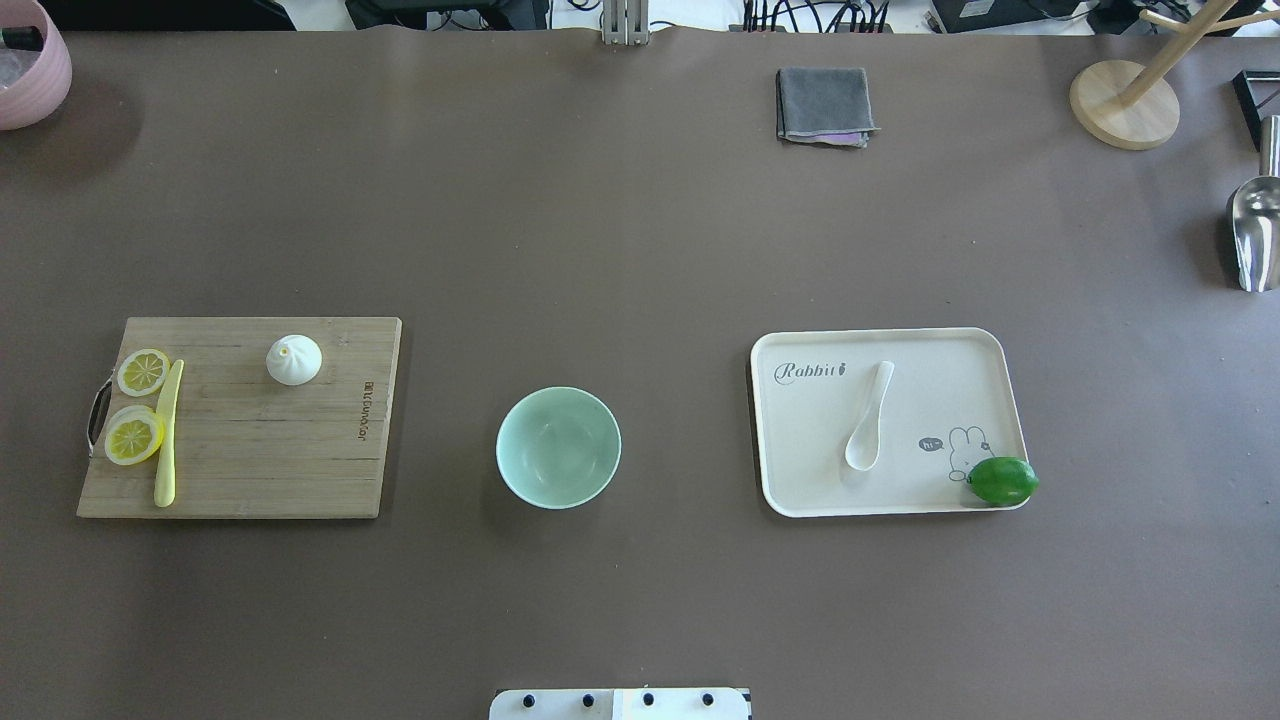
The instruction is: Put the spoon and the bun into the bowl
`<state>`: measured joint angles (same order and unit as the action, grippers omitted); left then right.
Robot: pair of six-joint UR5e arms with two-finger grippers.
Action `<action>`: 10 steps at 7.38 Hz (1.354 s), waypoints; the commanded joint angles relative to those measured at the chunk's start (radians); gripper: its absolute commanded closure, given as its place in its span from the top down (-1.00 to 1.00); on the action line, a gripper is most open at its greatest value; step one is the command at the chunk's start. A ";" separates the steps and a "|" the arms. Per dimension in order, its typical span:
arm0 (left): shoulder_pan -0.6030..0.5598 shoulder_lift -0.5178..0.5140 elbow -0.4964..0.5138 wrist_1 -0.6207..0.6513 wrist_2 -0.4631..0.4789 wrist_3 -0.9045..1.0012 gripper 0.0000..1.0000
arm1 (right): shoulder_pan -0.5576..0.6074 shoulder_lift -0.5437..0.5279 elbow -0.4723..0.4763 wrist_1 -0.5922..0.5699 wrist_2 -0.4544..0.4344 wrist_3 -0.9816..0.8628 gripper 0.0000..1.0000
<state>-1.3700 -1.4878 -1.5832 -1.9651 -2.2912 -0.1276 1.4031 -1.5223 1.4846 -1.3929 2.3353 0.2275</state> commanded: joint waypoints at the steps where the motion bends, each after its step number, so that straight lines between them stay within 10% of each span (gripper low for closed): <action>1: -0.001 0.009 0.005 0.000 -0.004 -0.003 0.97 | 0.005 -0.004 0.070 -0.111 0.019 0.000 1.00; 7: -0.001 0.009 0.017 -0.001 -0.067 -0.009 0.97 | 0.004 -0.024 0.056 -0.104 0.029 -0.016 1.00; 10: 0.000 -0.002 -0.023 0.000 -0.076 -0.319 0.97 | 0.002 -0.019 0.059 -0.098 0.055 0.001 1.00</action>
<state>-1.3701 -1.4834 -1.5835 -1.9629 -2.3655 -0.3273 1.4063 -1.5451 1.5416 -1.4933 2.3845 0.2219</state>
